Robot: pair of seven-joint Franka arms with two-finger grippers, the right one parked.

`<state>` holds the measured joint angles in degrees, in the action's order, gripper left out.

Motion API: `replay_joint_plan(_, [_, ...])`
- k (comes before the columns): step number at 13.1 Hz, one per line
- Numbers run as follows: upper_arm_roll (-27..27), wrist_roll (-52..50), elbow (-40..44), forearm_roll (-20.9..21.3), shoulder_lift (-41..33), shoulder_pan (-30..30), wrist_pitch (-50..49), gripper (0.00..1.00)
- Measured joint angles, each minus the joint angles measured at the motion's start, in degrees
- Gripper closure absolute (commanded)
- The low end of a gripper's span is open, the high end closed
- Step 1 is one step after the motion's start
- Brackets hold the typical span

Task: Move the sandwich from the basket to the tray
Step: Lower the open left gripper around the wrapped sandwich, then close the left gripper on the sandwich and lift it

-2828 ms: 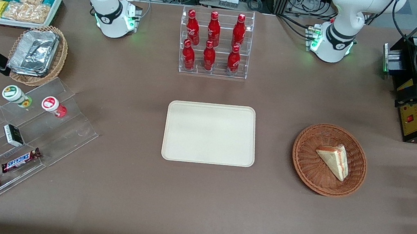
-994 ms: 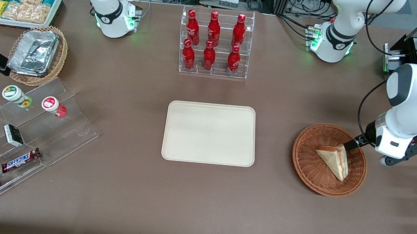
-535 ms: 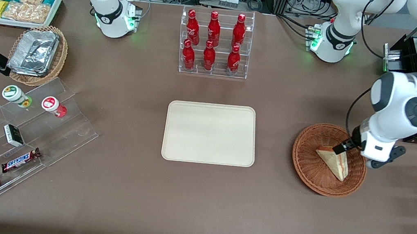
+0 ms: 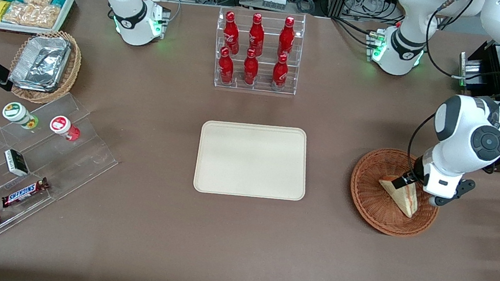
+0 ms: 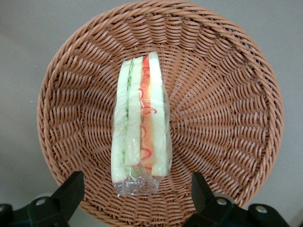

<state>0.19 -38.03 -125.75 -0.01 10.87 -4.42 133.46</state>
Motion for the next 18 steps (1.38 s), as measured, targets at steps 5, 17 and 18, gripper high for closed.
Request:
replay_joint_plan(5, [0.1, -0.1, -0.1, 0.0, 1.4, 0.1, 0.9, 0.00])
replay_joint_plan(17, [0.2, -1.1, -0.1, 0.0, 4.2, 0.2, 3.9, 0.80])
replay_joint_plan(18, [0.2, -1.2, -0.1, 0.0, 4.2, 0.2, 3.9, 0.99])
